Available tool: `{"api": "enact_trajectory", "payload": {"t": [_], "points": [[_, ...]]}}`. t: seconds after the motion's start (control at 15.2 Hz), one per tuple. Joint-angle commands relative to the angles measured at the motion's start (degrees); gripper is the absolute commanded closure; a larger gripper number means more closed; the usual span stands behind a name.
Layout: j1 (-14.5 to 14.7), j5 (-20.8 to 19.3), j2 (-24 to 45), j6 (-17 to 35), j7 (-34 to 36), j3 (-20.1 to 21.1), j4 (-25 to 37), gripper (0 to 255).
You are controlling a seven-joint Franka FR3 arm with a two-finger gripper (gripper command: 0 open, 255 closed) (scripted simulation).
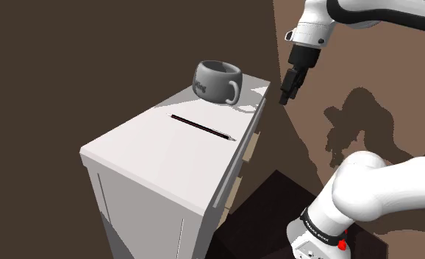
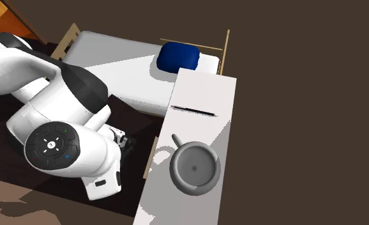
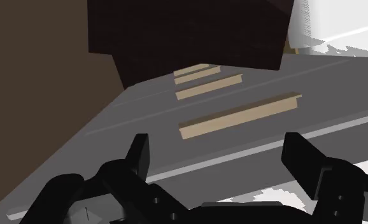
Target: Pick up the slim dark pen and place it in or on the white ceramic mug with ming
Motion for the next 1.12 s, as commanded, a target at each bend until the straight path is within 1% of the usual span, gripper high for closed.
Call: {"api": "enact_trajectory", "payload": {"t": [0.0,0.53,1.06], "points": [[0.0,0.0,0.0,0.0,0.0,0.0,0.0,0],[4.71,7.02,2.64,2.05,6.82,9.36,1.81,0],[8.6,12.35,8.24,4.77,13.54,18.67,6.68,0]]}}
